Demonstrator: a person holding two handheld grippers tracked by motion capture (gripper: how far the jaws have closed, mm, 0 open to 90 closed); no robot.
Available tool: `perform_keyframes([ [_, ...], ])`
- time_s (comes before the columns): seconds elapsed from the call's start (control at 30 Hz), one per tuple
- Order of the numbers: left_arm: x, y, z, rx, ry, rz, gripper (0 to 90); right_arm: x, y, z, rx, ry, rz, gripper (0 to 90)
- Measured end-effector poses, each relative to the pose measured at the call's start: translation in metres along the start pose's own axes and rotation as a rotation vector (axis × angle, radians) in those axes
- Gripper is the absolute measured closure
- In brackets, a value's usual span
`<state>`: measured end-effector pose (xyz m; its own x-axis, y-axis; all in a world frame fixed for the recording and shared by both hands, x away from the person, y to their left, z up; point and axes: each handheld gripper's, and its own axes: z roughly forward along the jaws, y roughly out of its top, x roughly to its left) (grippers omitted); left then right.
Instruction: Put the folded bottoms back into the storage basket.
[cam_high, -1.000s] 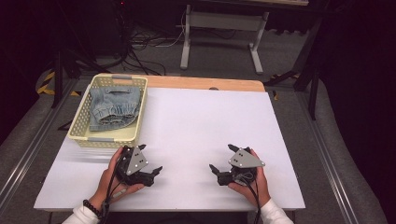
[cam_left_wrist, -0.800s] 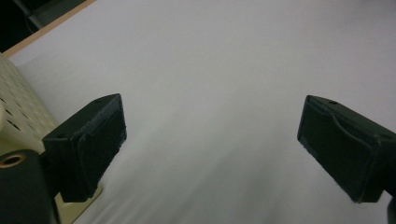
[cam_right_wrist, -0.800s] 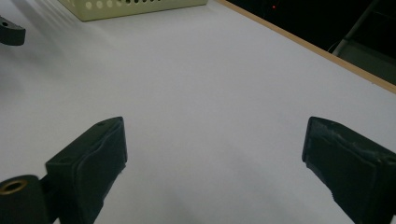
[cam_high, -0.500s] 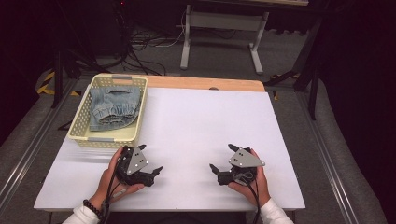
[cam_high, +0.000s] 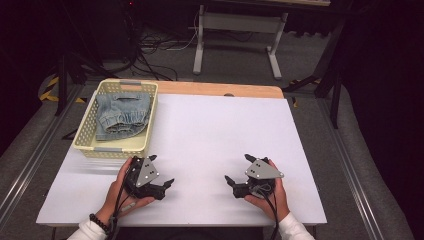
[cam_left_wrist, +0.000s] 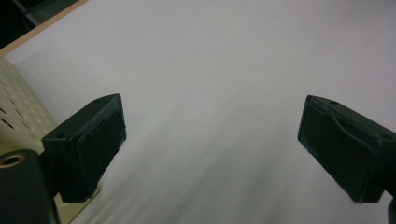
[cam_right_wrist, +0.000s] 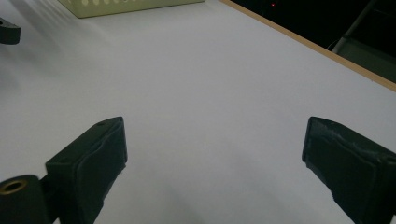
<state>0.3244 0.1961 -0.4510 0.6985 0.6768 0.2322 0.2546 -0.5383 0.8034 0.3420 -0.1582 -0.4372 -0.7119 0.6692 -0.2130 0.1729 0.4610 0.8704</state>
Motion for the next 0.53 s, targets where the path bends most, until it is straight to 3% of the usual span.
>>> perform_keyframes([
  [0.53,0.0008,0.0001,0.0018,0.007,-0.003,-0.002,8.5,-0.0023,-0.0030,0.0043,0.024,-0.005,0.008,6.7],
])
